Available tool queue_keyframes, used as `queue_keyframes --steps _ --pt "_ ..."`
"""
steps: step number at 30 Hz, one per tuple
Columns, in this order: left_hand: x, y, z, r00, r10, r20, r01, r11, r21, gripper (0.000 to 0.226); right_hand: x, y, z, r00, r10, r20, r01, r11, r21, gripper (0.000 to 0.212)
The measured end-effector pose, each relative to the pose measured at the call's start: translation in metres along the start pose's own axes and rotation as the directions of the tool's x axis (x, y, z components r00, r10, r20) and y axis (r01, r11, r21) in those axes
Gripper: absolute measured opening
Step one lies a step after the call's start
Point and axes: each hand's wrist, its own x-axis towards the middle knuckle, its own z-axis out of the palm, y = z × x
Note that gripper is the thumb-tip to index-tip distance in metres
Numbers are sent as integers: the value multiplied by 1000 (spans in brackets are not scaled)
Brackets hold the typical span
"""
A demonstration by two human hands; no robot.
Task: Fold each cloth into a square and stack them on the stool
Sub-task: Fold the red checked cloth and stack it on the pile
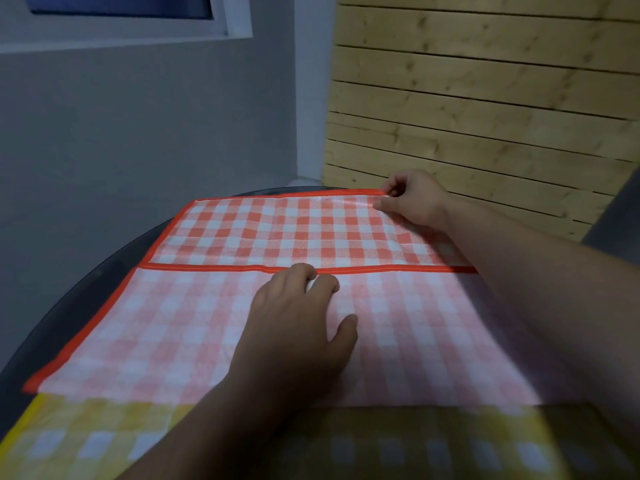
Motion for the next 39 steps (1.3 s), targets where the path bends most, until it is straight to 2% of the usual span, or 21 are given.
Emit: queue_keyframes --steps 3,6,10,14,17,20,23,25,26,28,30,32,35,39 --pt "-1 0 0 1000 4 -16 -4 1000 -5 59 -4 -9 -2 999 -17 -43 23 991 133 24" --pt "0 -1 2 1000 7 -11 -7 1000 1 56 -13 -26 -12 996 -59 -70 70 984 165 15" --pt "-4 1 -2 1000 27 -6 -27 1000 13 52 -36 -50 -37 977 -203 -58 204 979 0 13" --pt "-12 11 -15 980 138 -142 -129 989 70 42 -79 -71 -56 961 -273 -40 267 957 -113 12" --pt "-21 18 -27 909 322 -264 -298 946 126 32 -120 -80 -67 962 -273 18 272 948 -165 13" --pt "-30 23 -48 831 430 -353 -412 902 129 29 -159 -86 -73 958 -280 66 287 918 -273 10" --pt "-43 30 -70 726 575 -377 -544 816 197 30 -195 -87 -70 953 -270 140 301 897 -323 5" --pt "-55 34 -80 672 658 -341 -614 752 241 28 -217 -85 -65 936 -291 197 345 866 -362 2" --pt "-61 33 -82 669 675 -311 -627 737 252 29 -227 -84 -62 930 -294 220 360 850 -385 3" --pt "-69 25 -80 723 655 -219 -598 753 275 36 -246 -81 -54 925 -281 257 370 819 -438 8" --pt "-76 15 -76 846 531 -45 -497 816 296 53 -261 -74 -45 927 -247 283 352 831 -430 10" --pt "-80 3 -69 924 355 145 -383 871 306 63 -269 -64 -37 934 -208 290 317 857 -405 11" --pt "-81 -12 -60 927 197 318 -301 898 320 63 -275 -52 -28 953 -179 243 254 910 -328 4" --pt "-77 -21 -58 914 160 373 -276 919 281 60 -283 -44 -20 975 -132 180 165 969 -182 12"
